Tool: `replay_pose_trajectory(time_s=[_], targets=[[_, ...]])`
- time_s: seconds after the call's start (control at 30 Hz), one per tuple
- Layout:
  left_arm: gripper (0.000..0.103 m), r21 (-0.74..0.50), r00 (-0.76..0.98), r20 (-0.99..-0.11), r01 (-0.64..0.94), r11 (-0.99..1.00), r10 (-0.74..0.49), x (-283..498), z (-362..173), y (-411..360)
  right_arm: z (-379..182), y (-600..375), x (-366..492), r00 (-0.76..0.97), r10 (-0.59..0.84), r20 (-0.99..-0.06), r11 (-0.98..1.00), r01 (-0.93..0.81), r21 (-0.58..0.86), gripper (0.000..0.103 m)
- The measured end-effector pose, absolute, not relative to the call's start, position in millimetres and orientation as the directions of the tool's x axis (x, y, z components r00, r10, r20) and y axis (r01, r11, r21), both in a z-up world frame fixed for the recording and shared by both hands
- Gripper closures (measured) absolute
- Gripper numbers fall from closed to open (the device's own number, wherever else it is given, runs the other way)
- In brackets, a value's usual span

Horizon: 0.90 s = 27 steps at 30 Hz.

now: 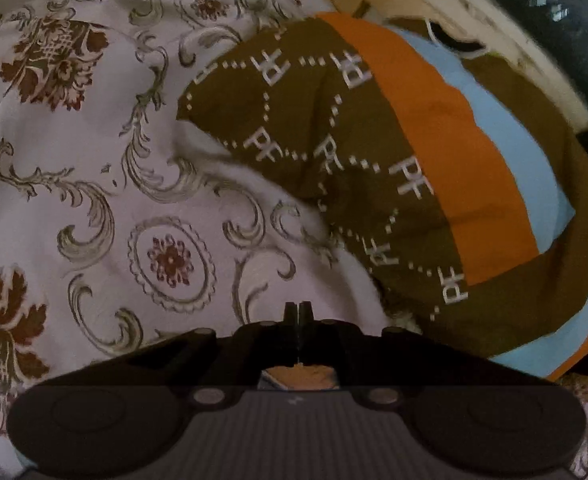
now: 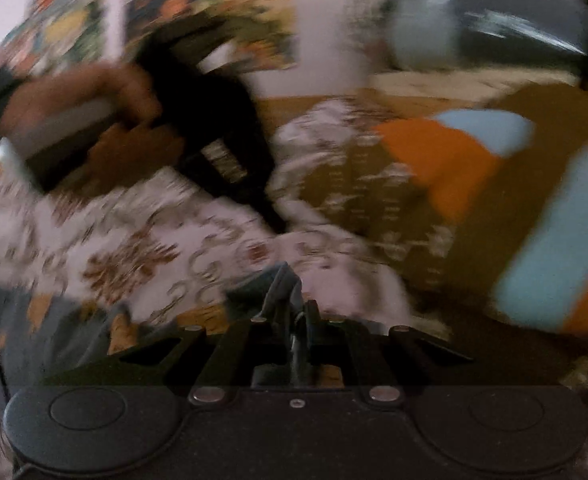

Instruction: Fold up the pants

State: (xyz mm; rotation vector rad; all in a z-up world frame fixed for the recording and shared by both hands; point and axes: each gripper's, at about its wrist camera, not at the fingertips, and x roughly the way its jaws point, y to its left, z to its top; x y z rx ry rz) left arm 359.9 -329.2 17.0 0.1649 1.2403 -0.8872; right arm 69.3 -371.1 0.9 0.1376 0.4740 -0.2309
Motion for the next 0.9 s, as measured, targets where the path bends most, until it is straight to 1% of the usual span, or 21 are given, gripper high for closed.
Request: replay_pose_trajectory(time_s=[0.03, 0.07, 0.1, 0.13, 0.2, 0.27, 0.33, 0.4, 0.47, 0.53, 0.6, 0.63, 0.67, 0.7, 0.77, 0.8, 0.83, 0.87, 0.9], targets=[[0.102, -0.336, 0.042, -0.876, 0.662, 0.670, -0.481, 355, 17, -332, 3, -379, 63, 0.860, -0.205, -0.468, 0.952, 0.286, 0.109, 0.097], [0.101, -0.329, 0.031, -0.884, 0.665, 0.670, -0.466, 349, 18, -335, 5, -396, 52, 0.842, -0.239, -0.484, 0.918, 0.358, 0.169, 0.097], [0.100, -0.319, 0.026, -0.892, 0.671, 0.669, -0.451, 344, 16, -335, 5, -396, 52, 0.842, -0.239, -0.484, 0.918, 0.358, 0.169, 0.097], [0.097, -0.310, 0.017, -0.900, 0.679, 0.666, -0.436, 336, 13, -335, 3, -402, 49, 0.831, -0.247, -0.498, 0.906, 0.381, 0.186, 0.097], [0.093, -0.310, -0.006, -0.907, 0.686, 0.658, -0.421, 325, 8, -333, -4, -409, 44, 0.809, -0.251, -0.532, 0.891, 0.408, 0.201, 0.097], [0.077, -0.332, -0.043, -0.909, 0.678, 0.656, -0.415, 315, 0, -328, -9, -411, 42, 0.796, -0.246, -0.552, 0.885, 0.417, 0.206, 0.097], [0.067, -0.364, -0.065, -0.898, 0.665, 0.653, -0.434, 309, -5, -323, -8, -409, 39, 0.802, -0.250, -0.543, 0.892, 0.409, 0.193, 0.097], [0.065, -0.406, -0.096, -0.883, 0.648, 0.644, -0.460, 305, -9, -322, -7, -407, 37, 0.807, -0.249, -0.536, 0.898, 0.400, 0.185, 0.097], [0.055, -0.438, -0.118, -0.867, 0.641, 0.630, -0.483, 303, -10, -324, -7, -407, 35, 0.806, -0.246, -0.538, 0.899, 0.397, 0.183, 0.097], [0.051, -0.445, -0.124, -0.865, 0.636, 0.630, -0.486, 304, -12, -329, -8, -406, 34, 0.804, -0.245, -0.542, 0.899, 0.398, 0.183, 0.097], [0.052, -0.457, -0.136, -0.863, 0.622, 0.635, -0.487, 306, -15, -334, -7, -405, 35, 0.803, -0.246, -0.542, 0.900, 0.397, 0.180, 0.097], [0.062, -0.460, -0.138, -0.863, 0.615, 0.641, -0.486, 307, -17, -336, -7, -405, 35, 0.803, -0.246, -0.543, 0.900, 0.397, 0.179, 0.097], [0.090, -0.464, -0.145, -0.863, 0.609, 0.644, -0.485, 307, -19, -338, -7, -405, 35, 0.802, -0.246, -0.544, 0.900, 0.397, 0.178, 0.097], [0.094, -0.463, -0.149, -0.865, 0.605, 0.648, -0.480, 307, -21, -342, -7, -405, 35, 0.803, -0.242, -0.545, 0.900, 0.396, 0.183, 0.097], [0.094, -0.445, -0.133, -0.875, 0.601, 0.664, -0.466, 307, -19, -347, -6, -407, 33, 0.807, -0.230, -0.544, 0.894, 0.396, 0.209, 0.097], [0.094, -0.444, -0.128, -0.875, 0.600, 0.665, -0.468, 308, -17, -350, -5, -412, 28, 0.824, -0.202, -0.530, 0.875, 0.394, 0.280, 0.096], [0.095, -0.449, -0.124, -0.871, 0.596, 0.666, -0.475, 308, -12, -353, -5, -412, 28, 0.824, -0.202, -0.530, 0.875, 0.394, 0.280, 0.096], [0.095, -0.452, -0.122, -0.869, 0.591, 0.668, -0.480, 309, -7, -358, -5, -415, 26, 0.830, -0.187, -0.526, 0.863, 0.395, 0.317, 0.095], [0.095, -0.452, -0.120, -0.869, 0.587, 0.671, -0.480, 311, -4, -362, -7, -419, 25, 0.834, -0.169, -0.525, 0.844, 0.397, 0.359, 0.092]])
